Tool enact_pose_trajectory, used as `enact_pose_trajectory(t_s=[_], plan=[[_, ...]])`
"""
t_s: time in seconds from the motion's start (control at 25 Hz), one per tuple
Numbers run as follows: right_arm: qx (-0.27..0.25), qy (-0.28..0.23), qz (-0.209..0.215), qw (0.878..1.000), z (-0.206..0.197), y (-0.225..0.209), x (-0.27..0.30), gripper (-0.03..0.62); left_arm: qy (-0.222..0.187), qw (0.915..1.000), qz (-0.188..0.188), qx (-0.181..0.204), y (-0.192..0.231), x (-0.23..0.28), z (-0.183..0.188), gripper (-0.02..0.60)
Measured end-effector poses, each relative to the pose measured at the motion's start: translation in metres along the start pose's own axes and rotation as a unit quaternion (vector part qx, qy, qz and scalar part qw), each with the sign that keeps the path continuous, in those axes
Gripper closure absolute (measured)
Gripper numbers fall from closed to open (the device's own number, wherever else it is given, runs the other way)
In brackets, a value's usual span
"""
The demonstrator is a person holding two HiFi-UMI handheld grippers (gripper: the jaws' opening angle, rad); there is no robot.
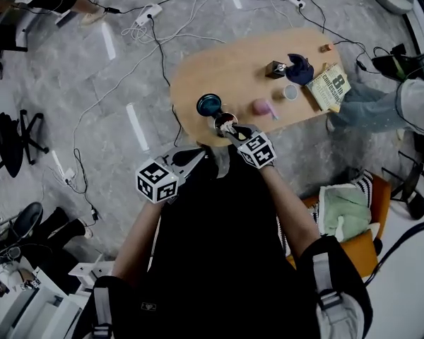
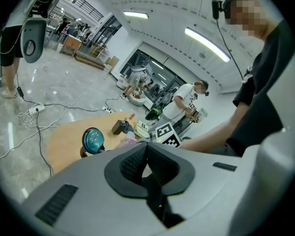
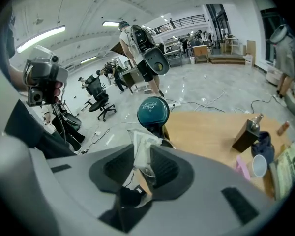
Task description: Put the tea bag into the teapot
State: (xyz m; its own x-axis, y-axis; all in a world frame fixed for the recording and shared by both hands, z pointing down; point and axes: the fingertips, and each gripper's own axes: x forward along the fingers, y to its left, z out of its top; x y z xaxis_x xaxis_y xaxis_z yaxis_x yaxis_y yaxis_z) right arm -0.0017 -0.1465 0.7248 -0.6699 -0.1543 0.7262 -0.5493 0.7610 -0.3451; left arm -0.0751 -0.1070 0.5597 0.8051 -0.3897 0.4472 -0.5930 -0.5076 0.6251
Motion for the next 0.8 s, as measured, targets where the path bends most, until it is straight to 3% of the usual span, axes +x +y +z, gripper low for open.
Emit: enact_pose_trajectory(t_s=[0.56, 0.8], plan=[[-0.023, 0.049, 0.012, 0.998, -0.013, -0.012, 0.03, 0.485, 0.021, 0.9997, -0.001, -0.011, 0.006, 0.009, -0.004, 0.569], [-0.026, 0.044, 0.004, 0.999, -0.015, -0.014, 0.037, 0.484, 0.024, 0.9996, 0.009, -0.012, 0.005, 0.004, -0.012, 0.569]])
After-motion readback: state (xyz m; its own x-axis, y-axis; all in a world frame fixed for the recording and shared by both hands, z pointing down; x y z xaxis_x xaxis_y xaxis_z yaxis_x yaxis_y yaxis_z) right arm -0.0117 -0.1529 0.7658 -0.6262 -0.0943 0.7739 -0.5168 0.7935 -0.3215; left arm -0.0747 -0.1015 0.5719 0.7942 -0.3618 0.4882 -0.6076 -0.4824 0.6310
